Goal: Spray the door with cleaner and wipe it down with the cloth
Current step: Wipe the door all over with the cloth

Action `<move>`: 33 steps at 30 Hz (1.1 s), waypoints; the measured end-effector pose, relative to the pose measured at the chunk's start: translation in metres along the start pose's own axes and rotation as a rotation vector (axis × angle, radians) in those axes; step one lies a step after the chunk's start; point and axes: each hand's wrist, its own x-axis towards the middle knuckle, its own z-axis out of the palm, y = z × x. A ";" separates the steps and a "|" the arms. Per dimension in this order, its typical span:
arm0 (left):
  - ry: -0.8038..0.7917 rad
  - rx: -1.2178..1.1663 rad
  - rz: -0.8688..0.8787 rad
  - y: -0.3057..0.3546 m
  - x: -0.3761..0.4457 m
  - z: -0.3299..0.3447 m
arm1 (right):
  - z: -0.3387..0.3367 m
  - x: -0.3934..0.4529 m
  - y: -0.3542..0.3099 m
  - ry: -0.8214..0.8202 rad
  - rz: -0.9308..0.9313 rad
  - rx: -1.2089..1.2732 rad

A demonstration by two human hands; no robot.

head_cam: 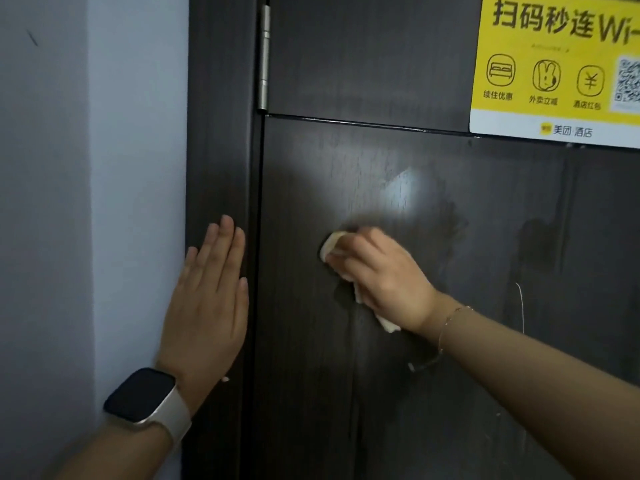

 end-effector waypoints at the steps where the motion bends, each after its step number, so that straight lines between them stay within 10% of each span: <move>1: -0.005 0.018 0.023 -0.004 0.000 -0.002 | -0.006 0.002 0.009 -0.067 -0.087 -0.039; 8: -0.017 0.041 0.031 -0.004 -0.001 -0.002 | -0.028 0.043 0.060 0.345 0.581 -0.080; 15: -0.052 0.116 0.057 -0.008 -0.001 -0.008 | 0.027 0.014 -0.033 -0.151 -0.214 -0.004; 24: -0.038 0.113 0.080 -0.012 -0.003 -0.005 | 0.002 0.080 0.030 0.320 0.513 -0.042; 30: -0.060 0.124 0.082 -0.014 -0.003 -0.009 | 0.009 0.066 0.002 -0.108 -0.109 -0.048; 33: -0.061 0.111 0.077 -0.013 -0.003 -0.009 | -0.004 0.095 0.033 0.041 0.073 -0.070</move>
